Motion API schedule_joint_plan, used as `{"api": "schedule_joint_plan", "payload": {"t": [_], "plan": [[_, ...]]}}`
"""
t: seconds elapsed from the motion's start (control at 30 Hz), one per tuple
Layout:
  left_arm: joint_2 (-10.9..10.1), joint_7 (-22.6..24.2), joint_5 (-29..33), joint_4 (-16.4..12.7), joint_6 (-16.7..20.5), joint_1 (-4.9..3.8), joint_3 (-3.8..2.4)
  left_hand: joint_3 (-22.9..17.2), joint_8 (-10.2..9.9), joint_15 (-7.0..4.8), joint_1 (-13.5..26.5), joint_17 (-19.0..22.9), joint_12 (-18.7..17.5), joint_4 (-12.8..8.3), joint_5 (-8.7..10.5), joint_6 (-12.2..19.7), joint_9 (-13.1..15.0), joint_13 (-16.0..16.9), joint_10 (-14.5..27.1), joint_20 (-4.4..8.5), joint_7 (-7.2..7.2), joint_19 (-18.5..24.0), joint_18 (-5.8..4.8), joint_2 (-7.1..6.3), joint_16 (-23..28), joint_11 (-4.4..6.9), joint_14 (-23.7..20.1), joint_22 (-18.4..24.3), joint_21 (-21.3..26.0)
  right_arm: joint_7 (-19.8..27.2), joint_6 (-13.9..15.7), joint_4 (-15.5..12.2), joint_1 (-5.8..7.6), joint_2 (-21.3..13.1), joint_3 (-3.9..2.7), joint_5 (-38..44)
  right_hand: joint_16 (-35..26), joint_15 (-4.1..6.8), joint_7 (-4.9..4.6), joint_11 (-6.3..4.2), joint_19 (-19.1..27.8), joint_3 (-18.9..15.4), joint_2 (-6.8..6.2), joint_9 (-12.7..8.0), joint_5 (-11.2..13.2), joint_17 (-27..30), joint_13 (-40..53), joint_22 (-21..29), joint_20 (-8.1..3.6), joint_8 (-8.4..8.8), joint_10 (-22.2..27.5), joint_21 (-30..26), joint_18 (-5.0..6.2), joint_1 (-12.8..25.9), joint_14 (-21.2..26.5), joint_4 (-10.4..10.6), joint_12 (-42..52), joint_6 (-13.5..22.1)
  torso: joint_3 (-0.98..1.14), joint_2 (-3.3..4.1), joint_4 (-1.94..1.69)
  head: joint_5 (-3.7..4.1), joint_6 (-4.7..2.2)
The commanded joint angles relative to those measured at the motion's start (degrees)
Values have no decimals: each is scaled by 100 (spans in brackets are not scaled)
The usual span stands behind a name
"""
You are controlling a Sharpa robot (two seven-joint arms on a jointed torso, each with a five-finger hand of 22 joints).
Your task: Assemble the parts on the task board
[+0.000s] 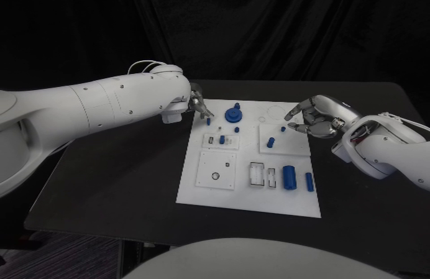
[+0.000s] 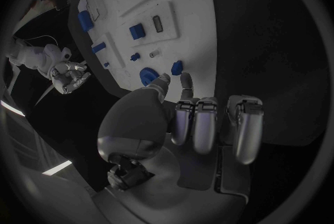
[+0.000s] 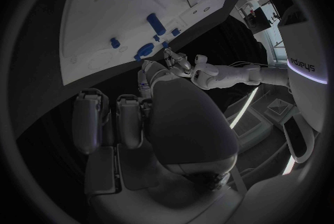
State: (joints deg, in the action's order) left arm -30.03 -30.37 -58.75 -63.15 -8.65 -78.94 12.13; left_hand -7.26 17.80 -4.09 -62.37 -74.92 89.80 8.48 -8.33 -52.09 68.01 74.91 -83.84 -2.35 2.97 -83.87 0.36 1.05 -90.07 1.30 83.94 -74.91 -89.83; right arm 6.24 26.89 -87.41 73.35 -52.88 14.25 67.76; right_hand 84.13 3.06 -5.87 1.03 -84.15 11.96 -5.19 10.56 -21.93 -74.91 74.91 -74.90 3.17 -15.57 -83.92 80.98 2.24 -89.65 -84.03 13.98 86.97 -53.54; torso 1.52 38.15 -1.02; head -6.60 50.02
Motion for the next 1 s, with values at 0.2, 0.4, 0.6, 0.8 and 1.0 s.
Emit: {"api": "schedule_joint_plan", "payload": {"t": [0.2,0.4,0.6,0.8,1.0], "plan": [[39,63,-15,39,-139,51,-4,27,-21,30,44,-1508,20,17,19,-25,-6,1509,-616,-40,16,-613,-36,52,7,-42,606,-1509,-17,-94,-33,-1,-14,-5,-4,1,-27,-38,-37,35,-130,26,32,-8,-8,-377,892,-1097,36,21,-207,-30,29,26,-374,2,-33,19,4,0,-2,1,-2],[56,75,-15,45,-143,65,-4,28,-23,30,46,-1508,20,23,16,-30,-7,1509,-616,-40,14,-613,-36,61,7,-42,606,-1509,-17,-95,-36,1,-14,-3,-4,1,-27,-38,-37,35,-130,26,32,-8,-8,-377,892,-1097,36,21,-207,-30,29,26,-374,2,-33,19,2,0,1,-15,-2],[66,89,-15,52,-142,72,-4,34,-36,30,49,-1508,20,40,-20,-43,-16,1509,-616,-42,11,-613,-36,89,7,-39,606,-1509,-17,-103,-45,4,-14,2,-4,1,-28,-37,-38,35,-125,32,35,-12,-16,-375,890,-1093,36,24,-207,-41,32,29,-374,-3,-35,20,1,0,2,-27,-2],[70,133,-15,62,-124,77,-4,31,-73,27,8,-1508,20,30,-138,-45,-35,1509,-616,-42,5,-613,-36,114,7,-35,606,-1509,-17,-108,-51,6,-14,2,-4,1,-29,-37,-38,36,-126,33,36,-13,-19,-373,889,-1094,36,25,-206,-41,31,31,-373,-3,-36,21,1,0,-1,-21,-2],[87,160,-15,78,-134,80,-4,26,-105,25,-29,-1508,20,21,-243,-55,-52,1509,-616,-40,2,-613,-36,135,7,-31,606,-1509,-17,-112,-61,9,-14,6,-4,1,-29,-37,-38,36,-126,33,36,-13,-19,-373,889,-1094,36,25,-206,-41,31,31,-373,-3,-36,21,2,0,-2,-33,-2]]}}
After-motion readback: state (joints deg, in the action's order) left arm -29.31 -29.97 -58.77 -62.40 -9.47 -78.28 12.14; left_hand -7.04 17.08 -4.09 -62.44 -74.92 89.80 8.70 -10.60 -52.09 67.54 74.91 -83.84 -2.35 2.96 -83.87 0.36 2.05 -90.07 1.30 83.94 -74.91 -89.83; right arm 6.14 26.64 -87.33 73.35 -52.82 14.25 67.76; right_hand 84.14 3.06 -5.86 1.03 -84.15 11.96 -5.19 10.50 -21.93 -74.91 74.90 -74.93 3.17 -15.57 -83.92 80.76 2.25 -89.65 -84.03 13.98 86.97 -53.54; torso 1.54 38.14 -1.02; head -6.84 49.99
